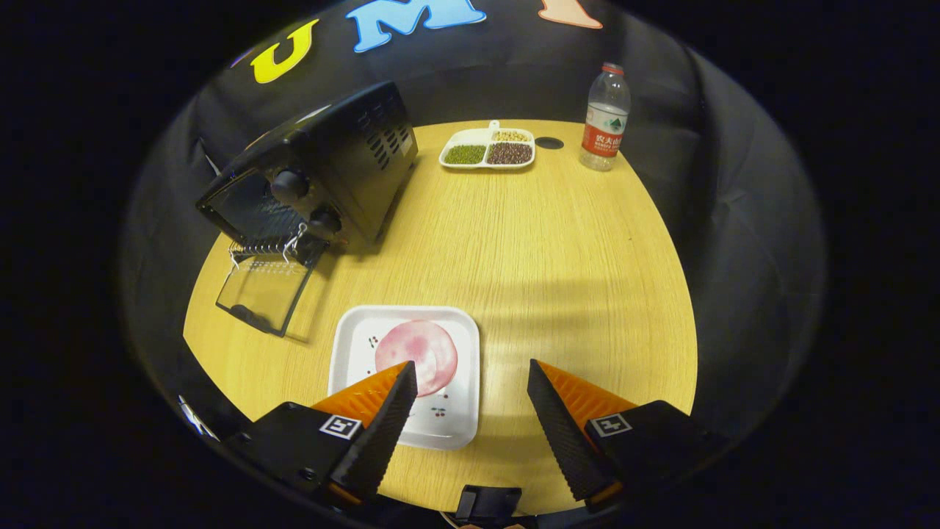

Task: Open the toaster oven, put the food inside, and close the toaster oven door.

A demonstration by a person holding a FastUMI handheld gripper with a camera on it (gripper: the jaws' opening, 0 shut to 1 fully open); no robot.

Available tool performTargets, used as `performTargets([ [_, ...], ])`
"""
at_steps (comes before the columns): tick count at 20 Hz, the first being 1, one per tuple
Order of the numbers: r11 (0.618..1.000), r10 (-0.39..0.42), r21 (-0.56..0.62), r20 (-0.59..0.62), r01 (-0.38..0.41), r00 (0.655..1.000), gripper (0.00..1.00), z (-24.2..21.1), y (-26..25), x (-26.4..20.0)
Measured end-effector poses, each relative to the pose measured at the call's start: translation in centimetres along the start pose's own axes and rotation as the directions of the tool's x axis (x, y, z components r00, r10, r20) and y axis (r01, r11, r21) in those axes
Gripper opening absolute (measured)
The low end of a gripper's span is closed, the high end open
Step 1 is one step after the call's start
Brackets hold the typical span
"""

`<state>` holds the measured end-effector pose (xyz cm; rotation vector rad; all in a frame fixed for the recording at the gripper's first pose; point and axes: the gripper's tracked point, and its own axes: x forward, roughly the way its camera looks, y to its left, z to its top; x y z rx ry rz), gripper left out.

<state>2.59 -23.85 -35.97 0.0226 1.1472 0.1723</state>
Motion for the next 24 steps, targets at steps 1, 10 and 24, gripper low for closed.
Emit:
performTargets([
  [1,1.000,-0.004,-0.003,-0.025,0.004,1.000,0.97,-0.8,-0.1,0.4],
  [10,0.998,-0.048,-0.039,-0.128,0.044,0.991,0.81,-3.1,0.3,3.1],
  [24,0.991,0.038,0.132,-0.232,-0.007,0.972,0.06,-3.1,0.1,3.7],
])
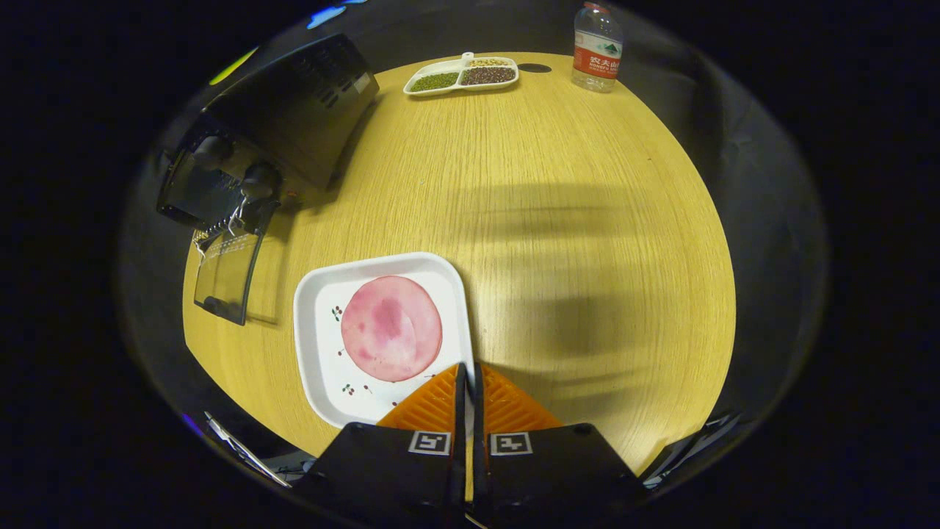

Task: Open the toaster oven, put the food inside, and close the toaster oven door.

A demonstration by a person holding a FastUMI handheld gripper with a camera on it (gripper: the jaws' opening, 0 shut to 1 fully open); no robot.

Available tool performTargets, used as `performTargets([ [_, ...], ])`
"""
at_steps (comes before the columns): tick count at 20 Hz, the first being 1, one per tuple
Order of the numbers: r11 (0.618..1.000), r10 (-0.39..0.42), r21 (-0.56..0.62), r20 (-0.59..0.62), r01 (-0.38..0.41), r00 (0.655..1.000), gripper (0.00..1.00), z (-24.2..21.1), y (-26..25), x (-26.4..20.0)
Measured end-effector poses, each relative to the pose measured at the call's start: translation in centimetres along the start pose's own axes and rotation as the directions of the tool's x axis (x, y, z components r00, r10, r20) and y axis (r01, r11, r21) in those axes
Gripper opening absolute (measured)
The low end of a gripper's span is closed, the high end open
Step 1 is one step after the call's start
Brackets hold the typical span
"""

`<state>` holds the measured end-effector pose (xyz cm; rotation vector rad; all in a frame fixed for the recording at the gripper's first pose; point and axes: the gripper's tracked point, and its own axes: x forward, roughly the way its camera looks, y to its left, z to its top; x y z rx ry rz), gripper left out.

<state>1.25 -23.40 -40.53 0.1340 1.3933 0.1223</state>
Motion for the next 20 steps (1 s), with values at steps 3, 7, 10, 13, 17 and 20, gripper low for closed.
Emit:
performTargets([
  [3,0.999,0.032,0.030,0.005,-0.032,0.999,0.02,-0.1,0.4,-0.1],
  [7,0.988,0.080,0.133,0.028,-0.083,0.996,0.02,-0.8,1.8,-0.7],
  [10,0.965,0.130,0.217,0.083,-0.145,0.988,0.02,-1.5,3.5,-2.0],
  [13,0.951,0.152,0.251,0.126,-0.180,0.980,0.02,-2.5,4.7,-3.2],
  [17,0.911,0.177,0.340,0.184,-0.232,0.967,0.02,-4.6,6.1,-4.9],
  [20,0.864,0.203,0.413,0.239,-0.289,0.950,0.02,-6.3,7.0,-6.5],
])
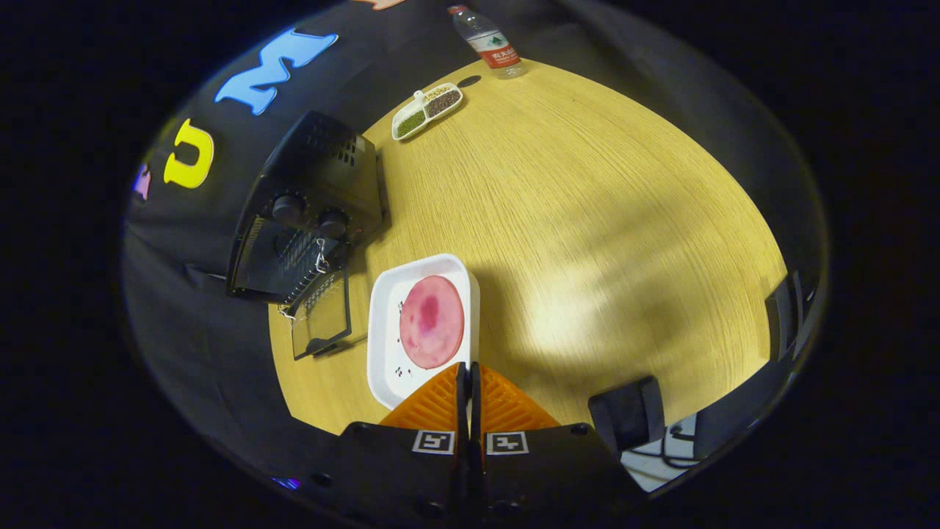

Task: Open the toaster oven, put the food inside, and close the toaster oven door.

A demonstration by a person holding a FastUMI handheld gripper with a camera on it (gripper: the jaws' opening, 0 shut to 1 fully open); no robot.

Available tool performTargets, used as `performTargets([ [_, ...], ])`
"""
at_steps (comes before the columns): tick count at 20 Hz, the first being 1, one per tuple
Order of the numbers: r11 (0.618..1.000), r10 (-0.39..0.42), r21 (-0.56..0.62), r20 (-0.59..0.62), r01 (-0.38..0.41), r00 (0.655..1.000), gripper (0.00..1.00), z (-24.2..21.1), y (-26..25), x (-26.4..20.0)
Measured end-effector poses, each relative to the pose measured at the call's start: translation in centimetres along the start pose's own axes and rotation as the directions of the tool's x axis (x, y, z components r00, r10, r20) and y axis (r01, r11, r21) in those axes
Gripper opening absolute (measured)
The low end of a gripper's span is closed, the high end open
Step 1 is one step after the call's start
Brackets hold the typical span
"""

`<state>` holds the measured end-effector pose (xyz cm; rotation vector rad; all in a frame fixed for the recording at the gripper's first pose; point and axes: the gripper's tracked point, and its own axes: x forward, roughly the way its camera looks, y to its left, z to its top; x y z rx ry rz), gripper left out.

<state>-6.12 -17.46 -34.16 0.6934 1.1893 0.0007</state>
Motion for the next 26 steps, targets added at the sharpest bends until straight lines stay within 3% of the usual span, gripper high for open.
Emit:
performTargets([
  [7,0.966,0.153,0.199,0.078,-0.166,0.985,0.02,-4.7,2.9,-3.5],
  [15,0.949,0.235,0.195,0.081,-0.247,0.969,0.02,-5.6,9.2,-4.7],
  [21,0.935,0.291,0.195,0.059,-0.297,0.955,0.02,-3.2,16.1,-1.6],
  [26,0.932,0.294,0.216,0.020,-0.292,0.955,0.02,-2.1,19.9,2.7],
])
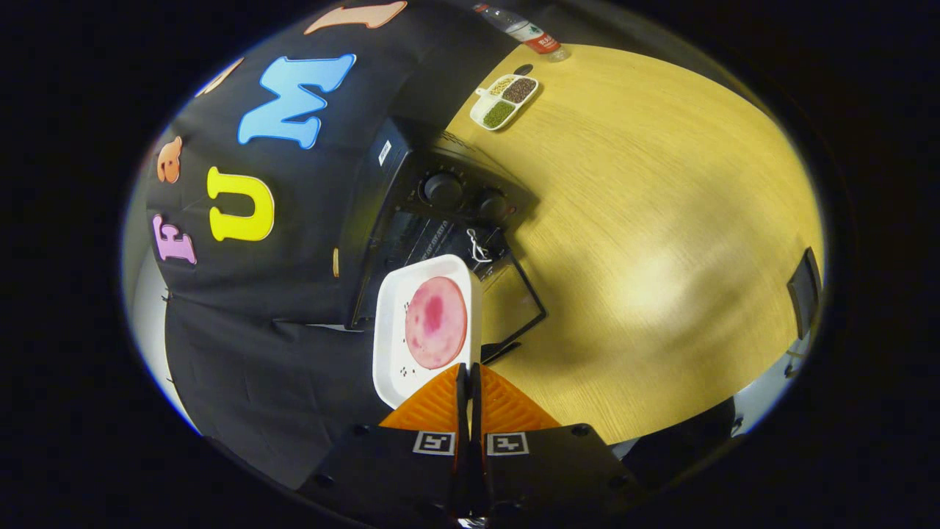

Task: Open the toaster oven, put the food inside, and close the toaster oven door.

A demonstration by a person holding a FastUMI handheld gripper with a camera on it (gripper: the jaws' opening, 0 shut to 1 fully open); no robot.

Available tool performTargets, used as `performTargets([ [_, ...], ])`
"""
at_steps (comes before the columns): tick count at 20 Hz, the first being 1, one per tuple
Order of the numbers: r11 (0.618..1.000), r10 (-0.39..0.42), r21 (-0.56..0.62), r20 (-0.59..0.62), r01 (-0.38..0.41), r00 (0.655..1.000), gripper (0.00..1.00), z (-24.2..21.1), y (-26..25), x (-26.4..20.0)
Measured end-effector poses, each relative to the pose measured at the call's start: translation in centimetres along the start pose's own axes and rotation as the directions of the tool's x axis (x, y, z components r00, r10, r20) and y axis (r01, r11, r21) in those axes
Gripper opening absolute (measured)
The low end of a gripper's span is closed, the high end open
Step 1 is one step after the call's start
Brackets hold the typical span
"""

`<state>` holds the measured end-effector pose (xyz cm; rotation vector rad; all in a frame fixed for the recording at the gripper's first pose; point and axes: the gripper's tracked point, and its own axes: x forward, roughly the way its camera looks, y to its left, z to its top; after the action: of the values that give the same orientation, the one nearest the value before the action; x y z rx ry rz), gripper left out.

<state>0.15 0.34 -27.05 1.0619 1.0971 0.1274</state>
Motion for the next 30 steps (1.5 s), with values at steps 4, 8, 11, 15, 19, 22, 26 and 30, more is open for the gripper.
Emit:
performTargets([
  [4,1.000,-0.016,0.018,0.009,0.016,1.000,0.02,0.5,0.5,3.1],
  [8,0.998,-0.015,0.061,0.058,0.012,0.998,0.02,1.3,1.8,5.5],
  [11,0.998,-0.031,0.063,0.099,0.025,0.995,0.02,2.0,2.4,7.1],
  [15,0.994,0.004,0.112,0.118,-0.017,0.993,0.02,2.7,4.2,9.6],
  [19,0.995,-0.010,0.102,0.200,-0.011,0.980,0.02,4.0,4.1,12.0],
  [22,0.993,0.017,0.111,0.251,-0.046,0.968,0.02,4.9,4.9,13.4],
  [26,0.988,0.077,0.102,0.340,-0.118,0.937,0.02,6.4,5.9,14.9],
  [30,0.983,0.056,0.138,0.400,-0.121,0.915,0.02,8.6,5.9,16.8],
])
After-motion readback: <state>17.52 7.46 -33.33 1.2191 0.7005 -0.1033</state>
